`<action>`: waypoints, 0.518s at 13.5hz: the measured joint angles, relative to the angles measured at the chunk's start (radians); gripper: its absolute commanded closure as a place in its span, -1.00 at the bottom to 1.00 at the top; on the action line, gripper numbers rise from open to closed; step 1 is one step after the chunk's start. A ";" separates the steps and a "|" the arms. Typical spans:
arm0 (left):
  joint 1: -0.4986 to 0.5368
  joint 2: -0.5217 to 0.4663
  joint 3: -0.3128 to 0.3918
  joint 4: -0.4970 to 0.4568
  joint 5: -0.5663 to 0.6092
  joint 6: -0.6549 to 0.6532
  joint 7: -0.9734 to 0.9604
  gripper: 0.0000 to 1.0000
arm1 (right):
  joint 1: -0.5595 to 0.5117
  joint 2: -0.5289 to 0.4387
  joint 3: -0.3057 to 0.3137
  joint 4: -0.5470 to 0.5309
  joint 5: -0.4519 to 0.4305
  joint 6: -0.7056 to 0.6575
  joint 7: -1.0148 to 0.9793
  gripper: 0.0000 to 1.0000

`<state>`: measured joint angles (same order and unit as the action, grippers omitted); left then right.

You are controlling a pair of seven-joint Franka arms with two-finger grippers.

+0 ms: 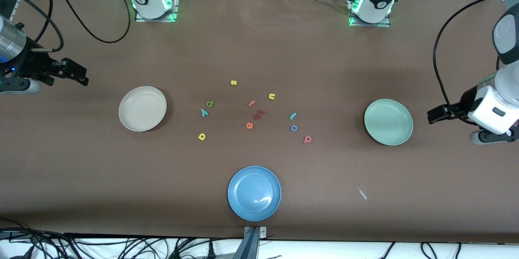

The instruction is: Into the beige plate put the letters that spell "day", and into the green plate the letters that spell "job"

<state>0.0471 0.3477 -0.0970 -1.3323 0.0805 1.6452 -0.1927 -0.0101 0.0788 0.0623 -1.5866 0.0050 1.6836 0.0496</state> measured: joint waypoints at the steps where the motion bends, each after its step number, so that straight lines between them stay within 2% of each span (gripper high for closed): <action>1: 0.000 0.000 0.000 0.000 0.000 -0.001 -0.001 -1.00 | 0.000 0.000 0.000 0.000 0.000 0.000 0.000 -1.00; 7: -0.015 0.000 -0.005 0.000 0.000 -0.011 -0.005 -1.00 | 0.000 0.000 0.000 0.000 0.000 0.001 0.000 -1.00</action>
<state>0.0325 0.3477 -0.1018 -1.3320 0.0805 1.6347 -0.1978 -0.0101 0.0788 0.0623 -1.5866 0.0050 1.6847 0.0496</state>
